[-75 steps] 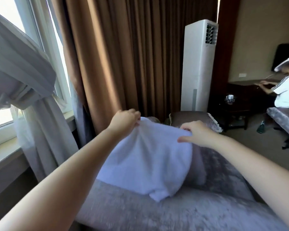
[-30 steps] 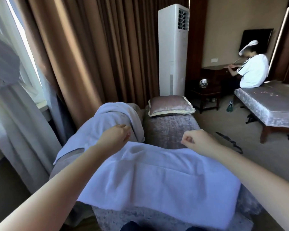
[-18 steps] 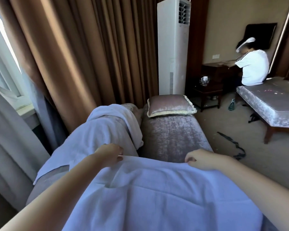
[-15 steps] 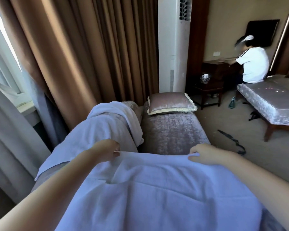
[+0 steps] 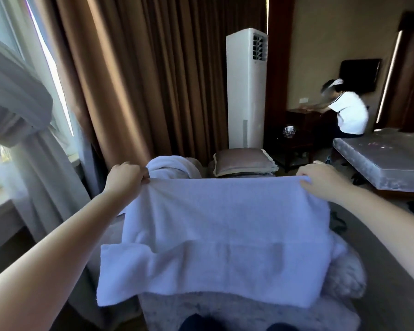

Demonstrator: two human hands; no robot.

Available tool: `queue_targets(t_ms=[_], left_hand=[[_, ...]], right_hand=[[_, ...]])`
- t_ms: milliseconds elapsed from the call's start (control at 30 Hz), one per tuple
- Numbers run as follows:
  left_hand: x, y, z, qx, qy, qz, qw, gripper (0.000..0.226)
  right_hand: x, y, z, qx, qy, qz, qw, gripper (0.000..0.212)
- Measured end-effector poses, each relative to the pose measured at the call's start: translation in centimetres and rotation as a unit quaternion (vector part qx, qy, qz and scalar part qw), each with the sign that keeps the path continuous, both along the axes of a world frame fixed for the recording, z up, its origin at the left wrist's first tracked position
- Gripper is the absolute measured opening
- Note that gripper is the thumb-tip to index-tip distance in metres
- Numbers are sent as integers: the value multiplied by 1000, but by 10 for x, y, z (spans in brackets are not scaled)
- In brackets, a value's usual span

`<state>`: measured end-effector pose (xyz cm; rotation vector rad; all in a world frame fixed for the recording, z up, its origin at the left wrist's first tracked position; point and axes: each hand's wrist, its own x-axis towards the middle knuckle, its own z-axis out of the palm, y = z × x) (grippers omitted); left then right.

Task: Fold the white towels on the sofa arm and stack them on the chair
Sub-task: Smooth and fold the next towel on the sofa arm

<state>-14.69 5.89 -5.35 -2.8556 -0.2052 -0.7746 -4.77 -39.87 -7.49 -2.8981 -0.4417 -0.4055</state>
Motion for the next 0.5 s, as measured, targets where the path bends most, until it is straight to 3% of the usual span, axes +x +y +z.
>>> queue_targets(t_ms=[100,167,267,500], left_hand=[[-30,-3,27,-98,-60,5,993,13],[-50,-6,45,-131,-101,3,986,12],[-75,-7,69,-93,-200,1,975,11],[-122,7,105,-80,-296,8,952,13]], right_hand=[[-27,5,24,-19,-112,-80,990,28],[-45,8,40,66,-151,-78,983,19],[-72,10,62,174,-251,-80,949,19],[-122,12,95,235,-333,-40,913,20]])
